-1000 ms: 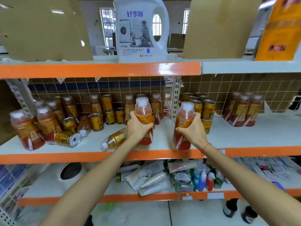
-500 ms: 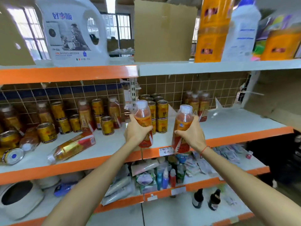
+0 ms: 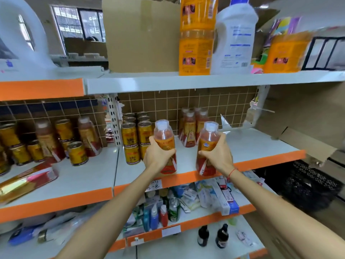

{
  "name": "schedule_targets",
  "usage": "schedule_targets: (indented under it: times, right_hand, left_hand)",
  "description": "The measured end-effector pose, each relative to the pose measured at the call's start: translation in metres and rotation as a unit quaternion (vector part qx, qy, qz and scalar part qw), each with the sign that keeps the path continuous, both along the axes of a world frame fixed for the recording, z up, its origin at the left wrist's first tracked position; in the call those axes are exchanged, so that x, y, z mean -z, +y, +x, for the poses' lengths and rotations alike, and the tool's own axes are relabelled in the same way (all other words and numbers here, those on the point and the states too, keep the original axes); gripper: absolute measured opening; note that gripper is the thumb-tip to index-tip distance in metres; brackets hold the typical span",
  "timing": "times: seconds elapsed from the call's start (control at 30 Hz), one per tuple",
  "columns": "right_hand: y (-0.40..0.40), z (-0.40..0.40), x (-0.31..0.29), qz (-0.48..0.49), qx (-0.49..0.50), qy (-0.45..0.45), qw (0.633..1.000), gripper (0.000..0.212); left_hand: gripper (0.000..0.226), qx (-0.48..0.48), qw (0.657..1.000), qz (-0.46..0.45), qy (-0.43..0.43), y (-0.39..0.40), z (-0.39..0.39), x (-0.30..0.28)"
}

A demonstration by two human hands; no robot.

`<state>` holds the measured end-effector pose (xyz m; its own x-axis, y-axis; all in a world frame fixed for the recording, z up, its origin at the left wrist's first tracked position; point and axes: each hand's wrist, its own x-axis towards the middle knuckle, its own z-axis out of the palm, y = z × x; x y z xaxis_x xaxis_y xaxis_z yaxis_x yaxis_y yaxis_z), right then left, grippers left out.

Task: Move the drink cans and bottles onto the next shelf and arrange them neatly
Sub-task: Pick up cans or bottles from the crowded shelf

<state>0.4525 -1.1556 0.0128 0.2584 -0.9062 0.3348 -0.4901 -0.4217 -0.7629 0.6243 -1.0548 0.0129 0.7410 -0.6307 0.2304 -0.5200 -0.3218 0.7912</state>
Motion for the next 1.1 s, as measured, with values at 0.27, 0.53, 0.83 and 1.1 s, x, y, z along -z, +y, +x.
schedule_targets:
  times: [0.27, 0.53, 0.83, 1.1]
  right_hand:
    - [-0.049, 0.004, 0.008, 0.005, 0.015, -0.005, 1.000, 0.073]
    - [-0.090, 0.004, 0.007, 0.007, 0.009, -0.018, 1.000, 0.074]
    - [-0.158, 0.004, 0.019, 0.014, -0.044, -0.014, 0.999, 0.071]
    - [-0.195, 0.007, 0.040, 0.026, -0.095, -0.006, 0.995, 0.079]
  left_hand:
    - [0.076, 0.019, 1.000, 0.010, -0.004, -0.056, 0.005, 0.001]
    - [0.076, 0.028, 0.999, -0.007, -0.015, -0.100, 0.002, 0.003]
    - [0.077, -0.020, 1.000, -0.004, 0.021, -0.150, -0.021, 0.027]
    - [0.077, -0.068, 0.997, 0.005, 0.022, -0.184, -0.045, 0.045]
